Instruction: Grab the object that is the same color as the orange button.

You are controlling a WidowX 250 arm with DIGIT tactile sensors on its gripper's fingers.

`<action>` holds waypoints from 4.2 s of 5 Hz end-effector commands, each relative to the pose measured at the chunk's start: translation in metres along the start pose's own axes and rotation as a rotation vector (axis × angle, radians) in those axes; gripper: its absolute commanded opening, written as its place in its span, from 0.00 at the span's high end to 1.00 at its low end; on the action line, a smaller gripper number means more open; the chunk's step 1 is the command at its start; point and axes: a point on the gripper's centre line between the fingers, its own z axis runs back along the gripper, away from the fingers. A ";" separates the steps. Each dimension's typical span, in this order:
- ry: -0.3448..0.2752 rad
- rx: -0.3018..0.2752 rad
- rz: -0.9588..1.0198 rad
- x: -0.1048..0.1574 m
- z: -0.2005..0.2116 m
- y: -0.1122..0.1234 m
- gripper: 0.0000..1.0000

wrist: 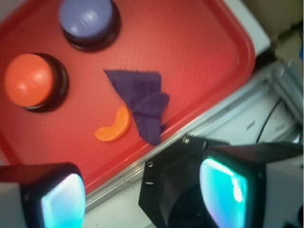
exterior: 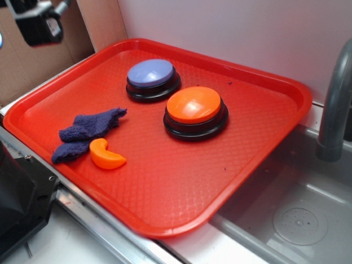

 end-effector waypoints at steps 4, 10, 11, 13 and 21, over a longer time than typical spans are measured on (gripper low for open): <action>-0.051 0.016 0.499 0.013 -0.106 -0.024 0.00; 0.046 -0.027 0.476 0.028 -0.161 -0.016 0.00; 0.080 -0.033 0.456 0.030 -0.165 -0.015 1.00; 0.074 -0.048 0.430 0.028 -0.158 -0.016 1.00; -0.201 0.042 -0.391 0.057 0.010 -0.064 1.00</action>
